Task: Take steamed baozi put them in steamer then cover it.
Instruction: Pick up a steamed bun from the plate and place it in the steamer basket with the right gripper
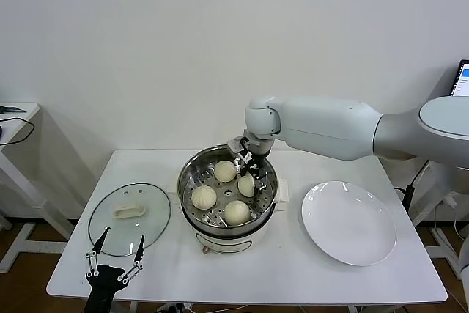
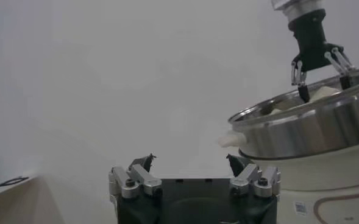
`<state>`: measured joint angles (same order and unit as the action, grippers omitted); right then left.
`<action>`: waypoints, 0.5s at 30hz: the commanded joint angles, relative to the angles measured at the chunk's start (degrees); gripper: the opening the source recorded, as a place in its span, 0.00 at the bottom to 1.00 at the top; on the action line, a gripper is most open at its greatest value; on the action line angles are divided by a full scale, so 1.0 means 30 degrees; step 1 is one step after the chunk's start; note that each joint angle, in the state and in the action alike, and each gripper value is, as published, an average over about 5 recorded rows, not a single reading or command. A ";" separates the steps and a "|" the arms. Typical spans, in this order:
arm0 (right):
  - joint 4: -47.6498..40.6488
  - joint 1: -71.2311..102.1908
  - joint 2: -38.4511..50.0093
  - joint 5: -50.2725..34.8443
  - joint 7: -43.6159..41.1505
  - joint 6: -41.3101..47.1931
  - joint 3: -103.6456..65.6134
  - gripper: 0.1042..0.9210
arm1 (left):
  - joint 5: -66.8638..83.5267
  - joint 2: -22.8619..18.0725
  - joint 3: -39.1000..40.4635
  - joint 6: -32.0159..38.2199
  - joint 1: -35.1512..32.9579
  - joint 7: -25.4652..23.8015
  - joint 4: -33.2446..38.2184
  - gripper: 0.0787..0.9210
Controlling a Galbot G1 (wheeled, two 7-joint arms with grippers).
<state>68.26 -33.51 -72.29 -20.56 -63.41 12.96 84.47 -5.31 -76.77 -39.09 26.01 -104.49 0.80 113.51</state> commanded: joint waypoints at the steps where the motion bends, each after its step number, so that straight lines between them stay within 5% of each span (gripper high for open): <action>1: -0.0294 0.0450 -0.0267 0.0511 0.0260 0.0098 0.0158 0.71 | 0.0145 -0.0021 -0.0126 -0.0048 0.0083 0.0027 0.0147 0.88; 9: 0.1191 -0.0285 0.1107 0.0443 0.0142 0.0036 -0.0695 0.87 | 0.0192 0.0098 -0.0249 -0.0108 0.0108 0.0043 0.0188 0.88; 15: 0.2820 -0.0829 0.3361 -0.0520 0.0529 -0.0049 -0.2961 0.88 | 0.0148 0.0228 -0.0116 -0.0331 0.0277 0.0074 0.0365 0.88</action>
<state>71.39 -34.39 -69.10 -20.11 -62.78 12.96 82.09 -4.86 -76.28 -39.61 25.48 -103.96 0.97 114.22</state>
